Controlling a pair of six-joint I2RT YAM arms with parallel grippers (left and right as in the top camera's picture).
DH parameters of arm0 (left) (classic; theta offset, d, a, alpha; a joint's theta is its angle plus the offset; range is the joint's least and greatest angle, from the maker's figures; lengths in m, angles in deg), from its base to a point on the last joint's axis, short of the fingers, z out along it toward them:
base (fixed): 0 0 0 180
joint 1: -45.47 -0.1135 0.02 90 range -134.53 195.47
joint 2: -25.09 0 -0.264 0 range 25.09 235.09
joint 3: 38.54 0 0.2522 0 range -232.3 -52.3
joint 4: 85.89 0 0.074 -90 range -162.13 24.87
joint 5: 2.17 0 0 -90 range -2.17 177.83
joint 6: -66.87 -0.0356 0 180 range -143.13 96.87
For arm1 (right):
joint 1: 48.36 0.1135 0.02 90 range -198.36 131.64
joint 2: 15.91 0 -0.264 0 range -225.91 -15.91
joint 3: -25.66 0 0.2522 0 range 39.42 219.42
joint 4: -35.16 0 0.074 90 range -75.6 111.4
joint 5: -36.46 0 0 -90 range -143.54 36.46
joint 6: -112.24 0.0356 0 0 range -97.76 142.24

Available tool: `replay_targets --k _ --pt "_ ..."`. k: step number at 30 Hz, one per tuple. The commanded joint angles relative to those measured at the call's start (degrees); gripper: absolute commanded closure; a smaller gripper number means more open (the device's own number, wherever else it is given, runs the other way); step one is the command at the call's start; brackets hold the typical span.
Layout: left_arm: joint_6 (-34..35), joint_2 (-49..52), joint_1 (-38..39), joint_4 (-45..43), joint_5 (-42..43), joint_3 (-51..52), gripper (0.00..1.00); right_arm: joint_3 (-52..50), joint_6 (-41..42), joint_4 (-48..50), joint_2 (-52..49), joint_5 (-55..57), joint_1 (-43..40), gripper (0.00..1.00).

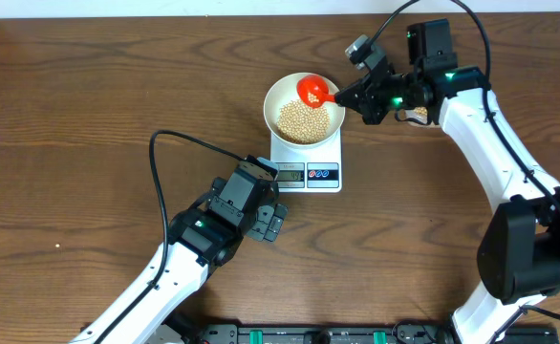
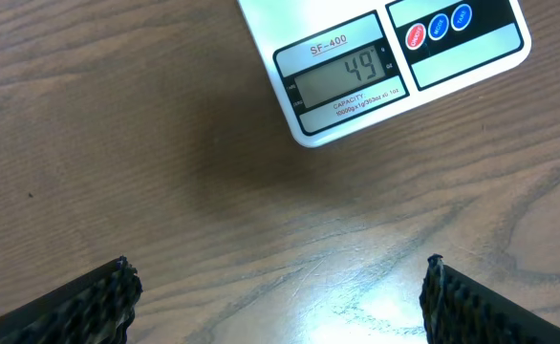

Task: Scoop item into bowl and weigh 50g on scale
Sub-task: 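Carry the scoop over the bowl on the scale, then tilt the scoop over the bowl to drop a few soybeans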

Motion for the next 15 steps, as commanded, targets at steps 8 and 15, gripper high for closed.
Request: replay_targets --k 8,15 --pt "-0.79 0.33 0.17 -0.04 -0.15 0.28 0.04 0.90 -3.93 -1.29 1.36 12.11 5.35 0.99" --pt "-0.79 0.33 0.17 -0.04 -0.15 0.28 0.04 0.90 -4.13 -1.22 1.40 12.61 5.70 0.99"
